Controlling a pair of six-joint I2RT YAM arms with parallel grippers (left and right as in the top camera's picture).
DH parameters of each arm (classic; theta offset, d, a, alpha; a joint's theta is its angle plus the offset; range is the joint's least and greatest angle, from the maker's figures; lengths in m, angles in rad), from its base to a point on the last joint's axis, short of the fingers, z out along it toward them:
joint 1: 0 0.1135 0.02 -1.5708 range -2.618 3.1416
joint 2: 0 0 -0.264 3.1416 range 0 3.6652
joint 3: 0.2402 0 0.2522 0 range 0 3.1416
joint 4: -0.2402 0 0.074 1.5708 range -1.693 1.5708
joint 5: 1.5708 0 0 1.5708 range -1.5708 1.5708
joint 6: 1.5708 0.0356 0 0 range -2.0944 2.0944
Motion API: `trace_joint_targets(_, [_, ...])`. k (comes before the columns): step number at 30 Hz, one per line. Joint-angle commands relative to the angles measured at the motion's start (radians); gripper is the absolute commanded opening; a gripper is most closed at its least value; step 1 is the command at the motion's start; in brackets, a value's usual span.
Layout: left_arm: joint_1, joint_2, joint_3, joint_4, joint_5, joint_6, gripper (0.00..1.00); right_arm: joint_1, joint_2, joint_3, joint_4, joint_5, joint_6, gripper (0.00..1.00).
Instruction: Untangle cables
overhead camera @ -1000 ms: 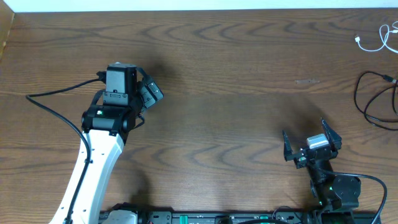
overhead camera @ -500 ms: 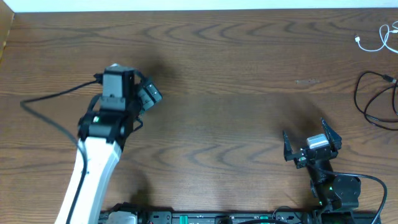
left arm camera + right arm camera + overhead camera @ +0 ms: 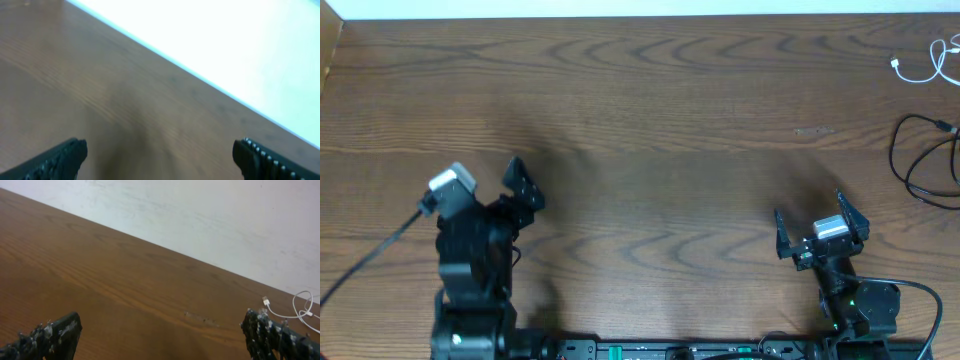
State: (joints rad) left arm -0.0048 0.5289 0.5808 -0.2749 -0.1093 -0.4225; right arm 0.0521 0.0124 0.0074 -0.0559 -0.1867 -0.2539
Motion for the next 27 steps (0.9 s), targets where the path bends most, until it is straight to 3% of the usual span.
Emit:
trace_joint_targets(1, [0.033, -0.131, -0.148, 0.116, 0.078, 0.151, 0.98, 0.008, -0.006, -0.002, -0.005, 0.001, 0.006, 0.99])
trace_joint_targets(10, [0.044, -0.414, -0.442, 0.341, 0.103, 0.271, 0.98, 0.008, -0.006, -0.002, -0.005, 0.001, 0.006, 0.99])
trace_joint_targets(18, [0.044, -0.505, -0.517, 0.339, 0.147, 0.476, 0.98, 0.008, -0.006, -0.002, -0.005, 0.001, 0.006, 0.99])
trace_joint_targets(27, [0.044, -0.528, -0.577, 0.29, 0.155, 0.5, 0.98, 0.008, -0.006, -0.002, -0.005, 0.001, 0.006, 0.99])
